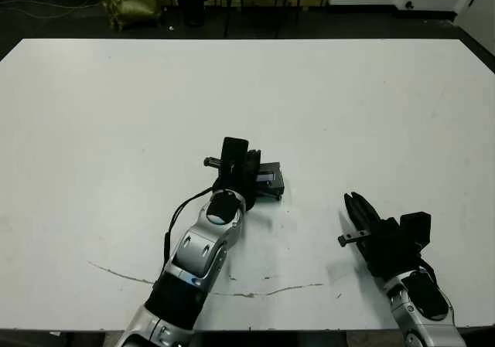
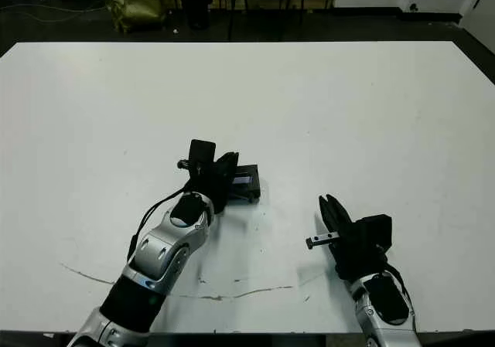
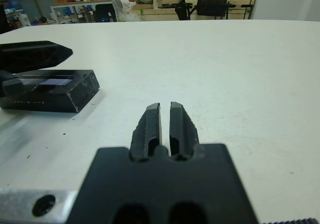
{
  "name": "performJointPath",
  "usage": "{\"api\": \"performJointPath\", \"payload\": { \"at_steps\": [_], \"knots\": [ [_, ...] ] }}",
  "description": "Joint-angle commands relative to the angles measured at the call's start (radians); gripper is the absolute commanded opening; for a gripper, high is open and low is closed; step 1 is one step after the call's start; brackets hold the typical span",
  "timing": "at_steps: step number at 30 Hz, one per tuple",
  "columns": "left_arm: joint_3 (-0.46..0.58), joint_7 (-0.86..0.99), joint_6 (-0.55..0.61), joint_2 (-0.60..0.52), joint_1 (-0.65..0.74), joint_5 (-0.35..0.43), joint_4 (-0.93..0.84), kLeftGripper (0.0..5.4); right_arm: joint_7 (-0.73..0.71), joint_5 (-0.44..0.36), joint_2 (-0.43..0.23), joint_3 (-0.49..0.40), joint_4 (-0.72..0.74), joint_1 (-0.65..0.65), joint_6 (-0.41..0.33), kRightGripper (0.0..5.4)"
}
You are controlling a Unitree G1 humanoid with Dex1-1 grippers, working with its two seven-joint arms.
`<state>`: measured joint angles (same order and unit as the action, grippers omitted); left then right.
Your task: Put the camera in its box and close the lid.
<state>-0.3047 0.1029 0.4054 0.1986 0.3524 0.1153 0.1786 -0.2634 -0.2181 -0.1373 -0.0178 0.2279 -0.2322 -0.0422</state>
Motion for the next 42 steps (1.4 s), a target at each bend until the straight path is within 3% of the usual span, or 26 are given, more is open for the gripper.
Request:
{"api": "performJointPath", "payload": {
  "at_steps": [1, 11, 17, 22, 26, 29, 32, 36, 42],
  "knots": [
    [-0.001, 0.022, 0.011, 0.056, -0.046, -0.028, 0.122, 0.01, -0.001, -0.005, 0.002, -0.005, -0.018, -0.001, -0.012, 0.0],
    [-0.028, 0.041, -0.057, 0.069, -0.046, -0.101, 0.251, 0.01, 0.007, -0.01, 0.003, 0.001, 0.009, -0.007, -0.044, 0.0],
    [-0.01, 0.027, -0.084, 0.069, -0.043, -0.097, 0.259, 0.01, 0.017, 0.007, 0.0, 0.002, 0.023, -0.011, -0.05, 0.0],
    [0.055, -0.021, -0.094, 0.044, -0.08, -0.022, 0.106, 0.01, 0.004, -0.016, 0.004, -0.005, 0.022, -0.013, -0.042, 0.0],
    [0.095, -0.103, -0.198, -0.027, -0.141, 0.037, -0.123, 0.01, 0.015, -0.005, 0.007, -0.006, 0.054, -0.019, -0.021, 0.0],
    [0.163, -0.162, -0.213, -0.104, -0.164, 0.08, -0.309, 0.01, 0.033, 0.001, 0.01, -0.011, 0.093, -0.014, -0.019, 0.0],
    [0.287, -0.233, -0.229, -0.165, -0.174, 0.189, -0.437, 0.01, 0.056, -0.011, 0.025, -0.023, 0.138, 0.001, -0.02, 0.0],
    [0.419, -0.302, -0.256, -0.244, -0.209, 0.286, -0.511, 0.01, 0.093, -0.017, 0.034, -0.039, 0.187, 0.036, -0.054, 0.0],
    [0.541, -0.433, -0.391, -0.353, -0.28, 0.302, -0.432, 0.01, 0.187, 0.043, 0.052, -0.034, 0.218, 0.117, -0.11, 0.0]
  ]
}}
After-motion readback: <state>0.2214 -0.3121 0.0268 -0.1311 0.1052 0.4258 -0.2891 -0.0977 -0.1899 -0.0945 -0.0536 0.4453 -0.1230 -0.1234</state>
